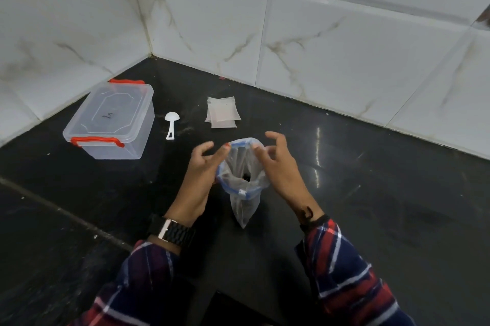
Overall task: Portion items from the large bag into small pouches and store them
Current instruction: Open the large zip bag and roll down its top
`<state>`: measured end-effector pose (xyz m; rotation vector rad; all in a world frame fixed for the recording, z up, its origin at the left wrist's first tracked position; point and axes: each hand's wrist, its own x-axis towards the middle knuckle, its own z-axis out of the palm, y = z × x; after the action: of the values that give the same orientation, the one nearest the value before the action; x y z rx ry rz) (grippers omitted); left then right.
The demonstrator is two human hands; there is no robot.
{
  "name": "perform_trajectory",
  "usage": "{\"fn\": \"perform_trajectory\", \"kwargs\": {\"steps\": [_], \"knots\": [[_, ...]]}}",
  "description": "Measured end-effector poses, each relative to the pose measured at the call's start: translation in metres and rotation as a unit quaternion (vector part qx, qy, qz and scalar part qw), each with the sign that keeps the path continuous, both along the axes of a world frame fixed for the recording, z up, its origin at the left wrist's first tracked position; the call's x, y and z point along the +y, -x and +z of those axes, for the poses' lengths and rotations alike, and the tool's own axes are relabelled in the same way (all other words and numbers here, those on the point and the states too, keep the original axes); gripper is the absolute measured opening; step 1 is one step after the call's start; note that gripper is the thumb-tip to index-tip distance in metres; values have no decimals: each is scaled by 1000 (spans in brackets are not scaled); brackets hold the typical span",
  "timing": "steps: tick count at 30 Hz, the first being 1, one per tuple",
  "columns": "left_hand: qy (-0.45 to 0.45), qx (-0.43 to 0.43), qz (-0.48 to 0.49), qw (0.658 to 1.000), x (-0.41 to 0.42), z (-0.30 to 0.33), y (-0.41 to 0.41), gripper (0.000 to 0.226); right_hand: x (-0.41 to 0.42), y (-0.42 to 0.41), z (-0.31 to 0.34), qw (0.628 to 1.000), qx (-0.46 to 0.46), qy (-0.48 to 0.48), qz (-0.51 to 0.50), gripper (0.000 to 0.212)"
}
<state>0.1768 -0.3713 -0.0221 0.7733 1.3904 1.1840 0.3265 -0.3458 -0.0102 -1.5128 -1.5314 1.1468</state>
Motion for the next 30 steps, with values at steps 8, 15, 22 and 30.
{"fn": "perform_trajectory", "kwargs": {"steps": [8, 15, 22, 30], "knots": [[-126, 346, -37, 929, -6, -12, 2, 19, -15, 4, -7, 942, -253, -206, 75, 21], [-78, 353, -84, 929, -3, -4, 1, 47, -14, 5, -8, 930, -289, -220, 55, 32], [2, 74, -162, 984, -9, 15, 5, 74, -4, -4, -2, 991, -123, -50, 32, 43], [55, -247, -98, 962, -3, 4, 9, 72, 8, -14, 7, 922, 327, 205, -34, 48]]}}
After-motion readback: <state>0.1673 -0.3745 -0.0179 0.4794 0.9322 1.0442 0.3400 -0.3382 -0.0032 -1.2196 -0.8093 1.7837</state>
